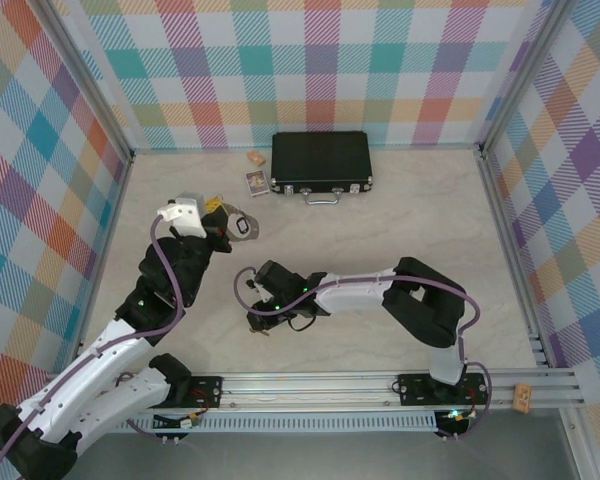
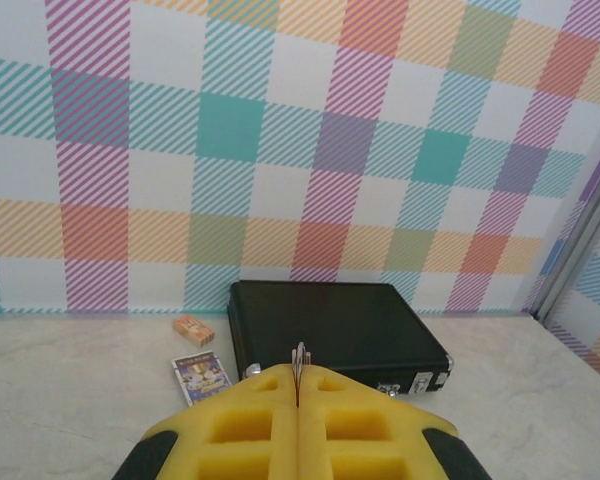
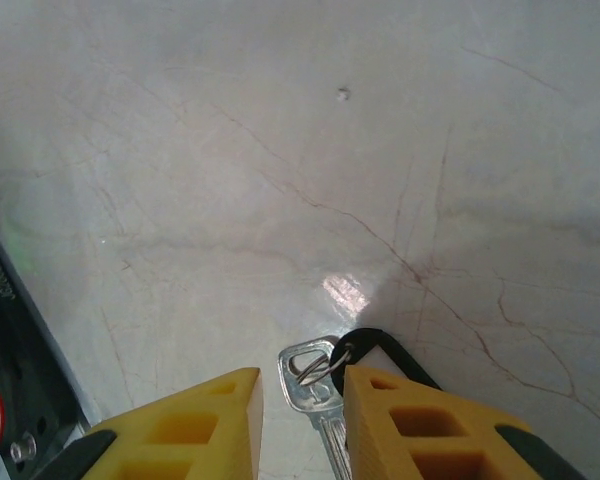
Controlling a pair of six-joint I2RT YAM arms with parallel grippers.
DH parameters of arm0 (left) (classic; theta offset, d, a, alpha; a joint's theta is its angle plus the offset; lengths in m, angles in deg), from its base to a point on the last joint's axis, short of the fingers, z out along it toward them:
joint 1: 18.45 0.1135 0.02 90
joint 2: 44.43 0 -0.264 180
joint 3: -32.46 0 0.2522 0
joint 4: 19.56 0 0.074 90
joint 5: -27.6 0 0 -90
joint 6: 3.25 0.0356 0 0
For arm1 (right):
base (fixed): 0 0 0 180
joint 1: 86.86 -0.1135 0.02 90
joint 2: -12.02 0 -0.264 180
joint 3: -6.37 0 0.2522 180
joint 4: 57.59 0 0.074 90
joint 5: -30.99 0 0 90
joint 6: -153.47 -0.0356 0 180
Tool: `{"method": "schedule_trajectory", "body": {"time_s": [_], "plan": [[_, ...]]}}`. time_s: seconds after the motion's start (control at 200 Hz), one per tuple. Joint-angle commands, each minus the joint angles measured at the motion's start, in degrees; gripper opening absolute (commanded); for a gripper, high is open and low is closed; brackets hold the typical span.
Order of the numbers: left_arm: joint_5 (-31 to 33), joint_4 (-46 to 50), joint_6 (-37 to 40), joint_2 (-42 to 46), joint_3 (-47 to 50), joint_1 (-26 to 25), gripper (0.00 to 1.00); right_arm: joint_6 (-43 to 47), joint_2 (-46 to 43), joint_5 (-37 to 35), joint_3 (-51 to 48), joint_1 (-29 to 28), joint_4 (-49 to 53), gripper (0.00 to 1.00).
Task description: Put the keys on the keyring
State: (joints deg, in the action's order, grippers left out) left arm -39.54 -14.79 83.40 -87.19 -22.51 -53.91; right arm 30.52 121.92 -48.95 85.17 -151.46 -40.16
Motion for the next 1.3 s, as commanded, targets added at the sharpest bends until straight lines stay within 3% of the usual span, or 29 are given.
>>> {"method": "schedule_trajectory", "body": {"time_s": [0.0,0.26,0.645,0.855,1.295], "plan": [[0.9,-2.3,0.8,1.4,0.6,0.5,0.0,-4.4,2.0,-0.8,2.5,-0.6,3.3,0.27],[0.5,-2.3,0.8,1.9,0.8,0.5,0.0,-5.7,4.2,-0.4,5.0,-0.9,5.7,0.26],[-0.4,-2.3,0.7,2.2,0.9,0.5,0.0,-5.9,1.8,-2.6,4.6,-1.0,6.9,0.0],[-0.8,-1.9,0.5,2.4,0.7,0.5,0.0,-1.8,-4.6,-8.5,3.7,-0.4,12.0,0.0],[-1.2,-3.1,0.0,2.2,0.7,0.4,0.0,11.4,-18.2,-15.4,-0.2,15.6,24.1,0.0]]}}
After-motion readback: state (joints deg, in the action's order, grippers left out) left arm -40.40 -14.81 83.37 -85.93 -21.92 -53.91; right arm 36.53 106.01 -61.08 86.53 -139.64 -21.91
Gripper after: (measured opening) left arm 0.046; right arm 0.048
